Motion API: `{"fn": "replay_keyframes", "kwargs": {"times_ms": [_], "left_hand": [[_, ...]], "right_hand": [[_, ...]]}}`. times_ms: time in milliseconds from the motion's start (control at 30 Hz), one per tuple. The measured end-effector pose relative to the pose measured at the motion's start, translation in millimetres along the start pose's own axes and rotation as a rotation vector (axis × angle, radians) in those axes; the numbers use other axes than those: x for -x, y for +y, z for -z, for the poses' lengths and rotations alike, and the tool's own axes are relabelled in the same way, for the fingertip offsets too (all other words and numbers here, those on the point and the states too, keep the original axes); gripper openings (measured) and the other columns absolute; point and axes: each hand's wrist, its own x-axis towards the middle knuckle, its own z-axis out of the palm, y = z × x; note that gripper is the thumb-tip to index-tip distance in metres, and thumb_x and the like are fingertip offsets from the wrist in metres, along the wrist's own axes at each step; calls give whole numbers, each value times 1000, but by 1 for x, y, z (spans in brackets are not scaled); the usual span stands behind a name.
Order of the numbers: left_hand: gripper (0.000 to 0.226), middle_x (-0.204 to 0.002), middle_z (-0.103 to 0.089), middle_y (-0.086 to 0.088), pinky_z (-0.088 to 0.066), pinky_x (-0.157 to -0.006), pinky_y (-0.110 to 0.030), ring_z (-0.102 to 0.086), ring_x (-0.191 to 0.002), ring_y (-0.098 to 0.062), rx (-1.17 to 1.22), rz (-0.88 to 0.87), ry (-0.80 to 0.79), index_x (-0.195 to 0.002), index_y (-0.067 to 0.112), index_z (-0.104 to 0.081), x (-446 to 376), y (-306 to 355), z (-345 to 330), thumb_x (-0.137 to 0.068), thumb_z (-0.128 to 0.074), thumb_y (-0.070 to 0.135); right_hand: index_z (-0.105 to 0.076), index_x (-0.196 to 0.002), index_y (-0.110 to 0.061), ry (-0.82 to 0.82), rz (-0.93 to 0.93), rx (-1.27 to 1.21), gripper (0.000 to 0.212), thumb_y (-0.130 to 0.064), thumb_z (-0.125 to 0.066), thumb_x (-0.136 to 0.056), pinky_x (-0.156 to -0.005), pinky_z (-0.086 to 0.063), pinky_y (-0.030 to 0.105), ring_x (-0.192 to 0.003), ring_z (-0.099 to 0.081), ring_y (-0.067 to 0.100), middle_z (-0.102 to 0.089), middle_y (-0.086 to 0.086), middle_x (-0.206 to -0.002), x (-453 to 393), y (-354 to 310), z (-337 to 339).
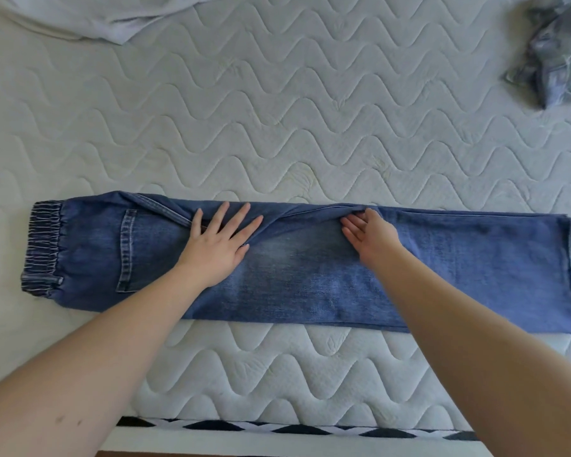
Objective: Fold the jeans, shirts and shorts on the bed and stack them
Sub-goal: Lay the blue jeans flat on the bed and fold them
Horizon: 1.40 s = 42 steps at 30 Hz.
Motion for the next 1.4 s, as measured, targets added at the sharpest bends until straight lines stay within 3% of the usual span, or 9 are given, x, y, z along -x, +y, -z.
{"fn": "replay_keyframes", "kwargs": {"times_ms": [67,267,500,567,667,867,1000,1200,1400], "left_hand": [[64,-164,2,7,-12,-112,-67,-6,-150,-29,-6,-5,-2,-152,40,12,1,-1,3,-100,-26,45],[65,-165,-2,4,-13,-112,-67,-7,-150,-29,-18,28,-18,-155,38,1,6,5,7,-100,-35,39],[63,-164,12,-4,3,-120,-50,7,-151,-25,-34,82,-23,-154,26,13,-1,28,3,-100,-11,47],[64,-163,13,-2,7,-121,-43,9,-151,-20,-22,47,-16,-155,22,9,-2,34,3,-99,-7,49],[64,-163,9,-1,5,-122,-39,7,-151,-16,15,-18,-19,-152,20,12,0,27,5,-98,-2,51],[68,-164,-3,1,-3,-122,-44,-5,-151,-14,24,153,9,-157,20,-5,25,-35,6,-98,-1,53],[62,-164,-1,6,0,-120,-45,-3,-151,-13,-9,231,-29,-156,28,1,43,-88,1,-99,1,54],[65,-162,18,6,3,-120,-47,12,-150,-16,30,326,-130,-153,34,13,45,-113,-8,-95,1,59],[62,-162,19,-3,-1,-120,-52,12,-150,-26,22,372,-119,-150,42,18,45,-108,-14,-94,-1,62]], "right_hand": [[-56,-111,-4,11,1,11,26,-25,-42,-103,-72,-56,25,-86,-69,16,-67,13,-118,2,-3,13],[-60,-104,-3,24,36,228,24,-17,-42,-101,-76,-56,25,-89,-69,17,-69,12,-107,16,-19,20],[-62,-114,-24,-21,695,1044,24,-23,-47,-95,-79,-46,29,-92,-61,15,-67,-5,-103,50,40,-15],[-54,-133,-18,-170,815,1222,38,-19,-47,-96,-98,-41,34,-118,-51,19,-57,1,-130,52,63,-32],[-29,-152,-16,-320,1000,1564,56,-21,-43,-98,-120,-12,39,-148,-17,21,-24,3,-160,50,90,-53],[10,-155,-32,-359,1014,2023,63,-57,-12,-101,-120,11,40,-149,17,12,18,-6,-163,21,95,-26],[15,-153,-33,-329,993,2122,68,-64,0,-95,-118,14,39,-148,20,14,22,-4,-162,20,93,-22],[-29,-152,-15,-223,1206,1913,62,-50,-28,-102,-122,4,39,-151,-9,23,-17,8,-163,44,107,-58],[-7,-156,-33,-419,1170,1975,64,-59,-9,-98,-121,4,45,-151,3,23,2,3,-165,45,124,-102]]}}
